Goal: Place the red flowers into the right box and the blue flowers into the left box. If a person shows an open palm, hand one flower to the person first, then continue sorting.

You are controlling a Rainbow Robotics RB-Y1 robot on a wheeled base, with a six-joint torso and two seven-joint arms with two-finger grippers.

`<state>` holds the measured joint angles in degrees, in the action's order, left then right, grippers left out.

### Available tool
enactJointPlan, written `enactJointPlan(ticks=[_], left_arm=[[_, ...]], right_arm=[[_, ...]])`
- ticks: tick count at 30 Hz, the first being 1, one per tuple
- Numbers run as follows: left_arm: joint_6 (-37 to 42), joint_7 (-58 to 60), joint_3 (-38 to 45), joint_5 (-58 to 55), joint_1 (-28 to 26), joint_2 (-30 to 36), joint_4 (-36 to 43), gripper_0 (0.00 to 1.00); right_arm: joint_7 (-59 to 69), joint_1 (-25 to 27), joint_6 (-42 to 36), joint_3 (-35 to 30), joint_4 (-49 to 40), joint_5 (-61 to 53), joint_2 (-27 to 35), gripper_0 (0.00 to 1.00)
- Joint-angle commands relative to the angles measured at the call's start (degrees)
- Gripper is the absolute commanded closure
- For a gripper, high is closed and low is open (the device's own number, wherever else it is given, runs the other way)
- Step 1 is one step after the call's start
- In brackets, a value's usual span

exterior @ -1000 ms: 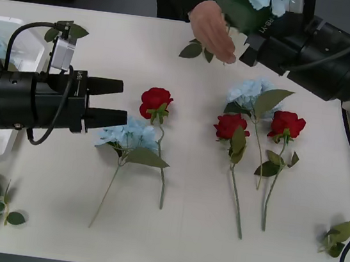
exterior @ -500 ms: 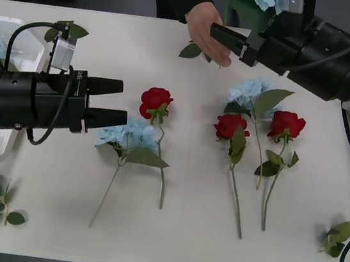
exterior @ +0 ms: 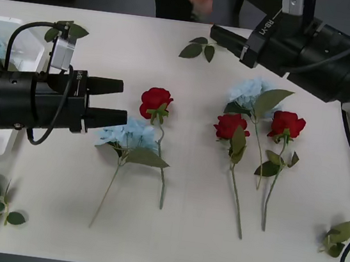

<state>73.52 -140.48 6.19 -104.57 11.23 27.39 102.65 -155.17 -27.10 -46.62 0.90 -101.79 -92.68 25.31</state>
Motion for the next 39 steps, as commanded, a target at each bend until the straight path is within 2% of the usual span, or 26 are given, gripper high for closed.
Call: enactJointPlan(ticks=[1,8,16,21,26,31,34,39], left_arm=[[0.13,2.05,1.1,-0.81,0.81,-0.15,1.5,0.0],[0.05,2.14,1.1,-0.81,0.81,-0.32,1.59,0.0],[0.66,7.59,2.86,6.31,1.95,2.31,2.65,0.0],[0.49,18.66,2.42,14.93,-1.03,3.37,8.54,0.0],[0.49,31.84,0.66,27.41,-6.92,3.37,19.26,0.0],[0.84,39.05,-1.54,36.81,-13.87,3.89,27.7,0.0],[0.84,39.49,-3.47,41.91,-17.03,4.42,29.19,0.0],[0.49,39.58,-7.25,51.75,-18.7,4.16,29.01,0.0]], right_arm=[[0.17,0.56,-2.95,-2.13,0.45,-3.3,4.66,0.0],[3.56,0.73,-16.74,-5.74,5.38,-3.82,10.37,0.0],[34.76,1.17,-32.3,-10.31,5.9,5.32,16.7,0.0],[51.2,1.08,-41.27,-13.03,4.23,14.37,17.23,0.0],[66.84,1.7,-49.35,-13.56,0.72,24.83,17.14,0.0],[73.52,2.84,-52.52,-11.54,0.19,33.0,15.82,0.0],[75.37,3.28,-52.16,-8.81,0.28,37.75,15.38,0.0],[78.88,3.28,-52.08,-4.95,0.72,44.08,13.71,0.0]])
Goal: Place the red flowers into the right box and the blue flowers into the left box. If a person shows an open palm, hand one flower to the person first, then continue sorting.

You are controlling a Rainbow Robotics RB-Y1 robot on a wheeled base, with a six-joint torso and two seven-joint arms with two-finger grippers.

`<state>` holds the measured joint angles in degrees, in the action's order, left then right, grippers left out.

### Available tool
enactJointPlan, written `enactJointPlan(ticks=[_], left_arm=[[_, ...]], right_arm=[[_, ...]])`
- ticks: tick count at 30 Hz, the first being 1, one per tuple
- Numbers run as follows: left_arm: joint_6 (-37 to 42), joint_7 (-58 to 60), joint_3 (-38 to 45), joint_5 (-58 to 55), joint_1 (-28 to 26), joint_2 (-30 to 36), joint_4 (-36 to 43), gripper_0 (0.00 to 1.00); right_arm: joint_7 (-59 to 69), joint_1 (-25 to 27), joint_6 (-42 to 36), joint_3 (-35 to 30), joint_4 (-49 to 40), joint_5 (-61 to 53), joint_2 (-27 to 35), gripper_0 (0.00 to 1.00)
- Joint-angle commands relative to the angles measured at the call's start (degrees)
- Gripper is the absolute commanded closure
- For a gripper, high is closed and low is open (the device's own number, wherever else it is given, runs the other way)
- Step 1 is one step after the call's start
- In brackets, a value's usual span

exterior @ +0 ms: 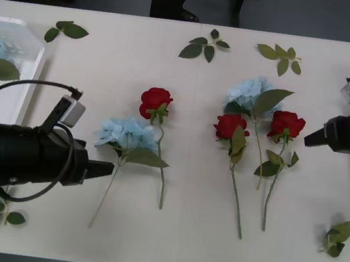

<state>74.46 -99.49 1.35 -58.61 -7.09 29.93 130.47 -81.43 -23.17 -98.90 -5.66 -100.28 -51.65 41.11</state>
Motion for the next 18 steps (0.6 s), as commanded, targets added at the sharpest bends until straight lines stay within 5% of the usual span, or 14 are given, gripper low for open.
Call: enactJointPlan(ticks=[1,18], left_arm=[[-0.63,-1.32,-3.37,8.33,-0.47,1.27,0.93,0.0],[-8.45,-1.23,-13.39,30.39,9.73,-4.62,-16.21,0.0]], right_arm=[[5.49,-0.65,0.38,2.41,-0.53,4.37,-2.61,0.0],[5.23,-0.65,12.42,11.38,9.67,15.35,-7.71,0.0]])
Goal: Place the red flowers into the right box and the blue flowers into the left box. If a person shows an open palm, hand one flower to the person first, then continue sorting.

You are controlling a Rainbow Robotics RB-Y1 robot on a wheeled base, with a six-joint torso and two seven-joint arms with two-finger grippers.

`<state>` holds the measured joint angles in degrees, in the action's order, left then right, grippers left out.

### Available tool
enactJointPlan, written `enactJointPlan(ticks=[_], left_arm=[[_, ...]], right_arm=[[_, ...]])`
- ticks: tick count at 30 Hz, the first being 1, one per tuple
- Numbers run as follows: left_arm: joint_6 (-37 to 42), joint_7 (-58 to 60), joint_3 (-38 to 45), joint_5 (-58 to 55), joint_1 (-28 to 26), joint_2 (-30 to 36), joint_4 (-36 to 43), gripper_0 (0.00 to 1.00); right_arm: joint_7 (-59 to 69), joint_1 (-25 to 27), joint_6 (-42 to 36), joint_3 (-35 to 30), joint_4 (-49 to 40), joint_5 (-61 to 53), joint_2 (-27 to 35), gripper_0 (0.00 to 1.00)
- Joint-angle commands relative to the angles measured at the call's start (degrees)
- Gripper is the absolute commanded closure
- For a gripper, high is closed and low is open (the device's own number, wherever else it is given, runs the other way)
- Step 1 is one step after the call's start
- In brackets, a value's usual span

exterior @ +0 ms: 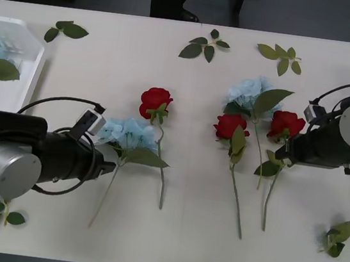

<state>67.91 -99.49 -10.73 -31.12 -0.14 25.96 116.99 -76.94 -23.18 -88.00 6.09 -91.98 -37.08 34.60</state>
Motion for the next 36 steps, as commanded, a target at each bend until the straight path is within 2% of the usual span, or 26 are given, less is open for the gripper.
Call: enactJointPlan(ticks=[1,5,11,18,24,26,27,29,36], left_arm=[[-2.25,-1.23,-1.66,3.79,3.3,-1.09,-3.61,0.0],[-2.96,-1.41,-2.89,6.86,4.53,-2.5,-5.89,0.0],[-2.96,-1.32,-5.09,6.43,3.65,-2.94,-4.49,0.0],[0.12,-1.76,-5.7,4.76,-1.8,-1.53,3.42,0.0],[-0.32,-2.73,-6.84,4.49,-4.96,-0.92,3.77,0.0],[-0.41,-2.81,-7.2,4.58,-4.96,-0.92,2.9,0.0],[-0.93,-2.99,-7.63,4.93,-4.61,-1.09,1.66,0.0],[-1.99,-2.9,-8.34,5.72,-3.82,-1.44,-0.09,0.0],[-3.31,-2.2,-9.92,10.12,0.93,-4.96,-7.56,0.0]], right_arm=[[0.74,-0.55,1.96,-0.12,1.81,0.96,-1.29,0.0],[0.83,-0.64,4.24,1.73,2.95,2.27,-1.64,0.0],[1.27,-0.55,6.53,3.93,3.57,4.03,-2.52,0.0],[1.01,-0.46,7.49,4.72,4.27,5.97,-3.13,0.0],[1.36,-0.46,10.48,6.65,5.67,8.52,-3.22,0.0],[1.45,-0.46,10.48,6.65,5.59,8.52,-3.31,0.22],[1.36,-0.46,10.39,6.65,5.67,8.43,-3.48,0.63],[1.45,-0.46,10.39,6.65,5.67,8.43,-3.48,1.0],[1.36,-0.46,10.39,6.39,5.59,8.52,-3.48,1.0]])
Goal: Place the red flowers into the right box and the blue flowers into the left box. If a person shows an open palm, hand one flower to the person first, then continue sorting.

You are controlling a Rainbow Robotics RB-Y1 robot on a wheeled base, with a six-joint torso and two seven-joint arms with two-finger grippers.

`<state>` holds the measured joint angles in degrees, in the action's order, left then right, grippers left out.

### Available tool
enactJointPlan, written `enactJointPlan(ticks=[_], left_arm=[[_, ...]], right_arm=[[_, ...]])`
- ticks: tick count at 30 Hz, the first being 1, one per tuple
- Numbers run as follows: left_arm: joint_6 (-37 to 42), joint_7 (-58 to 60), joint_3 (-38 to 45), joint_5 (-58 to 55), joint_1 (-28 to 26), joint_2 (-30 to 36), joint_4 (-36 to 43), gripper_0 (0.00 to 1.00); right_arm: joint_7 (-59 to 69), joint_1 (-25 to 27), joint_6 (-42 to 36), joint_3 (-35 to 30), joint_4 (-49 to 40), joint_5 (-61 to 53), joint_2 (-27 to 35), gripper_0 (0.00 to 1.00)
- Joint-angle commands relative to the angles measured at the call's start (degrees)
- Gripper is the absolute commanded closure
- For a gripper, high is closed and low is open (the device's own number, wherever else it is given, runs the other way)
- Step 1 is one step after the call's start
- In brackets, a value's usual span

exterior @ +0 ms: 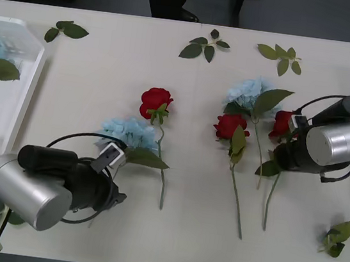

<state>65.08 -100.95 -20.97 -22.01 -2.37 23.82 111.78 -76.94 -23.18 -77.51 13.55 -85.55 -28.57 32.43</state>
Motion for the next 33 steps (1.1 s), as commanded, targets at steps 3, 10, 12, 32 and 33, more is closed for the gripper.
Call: enactJointPlan(ticks=[3,10,12,32,33], left_arm=[[-0.48,-0.48,0.31,2.94,4.56,-4.22,-4.12,0.18],[-0.48,0.57,0.57,3.9,6.15,-5.27,-5.52,1.0],[-0.48,0.75,0.75,3.73,6.15,-5.27,-5.52,1.0],[17.37,3.12,17.27,0.3,12.91,2.46,13.64,1.0],[18.95,3.3,18.86,0.04,14.23,2.72,14.16,1.0]], right_arm=[[1.09,-0.46,-0.01,-1.51,-0.84,-0.26,-1.32,1.0],[-0.14,-0.46,-1.41,-3.97,-3.66,-0.7,-0.97,1.0],[-0.66,-0.46,-3.7,-5.38,-6.21,-0.78,-0.27,1.0],[-22.46,-1.69,-16.71,-33.33,-8.75,-9.49,15.29,1.0],[-23.52,-2.31,-16.35,-33.68,-7.08,-9.49,16.08,1.0]])
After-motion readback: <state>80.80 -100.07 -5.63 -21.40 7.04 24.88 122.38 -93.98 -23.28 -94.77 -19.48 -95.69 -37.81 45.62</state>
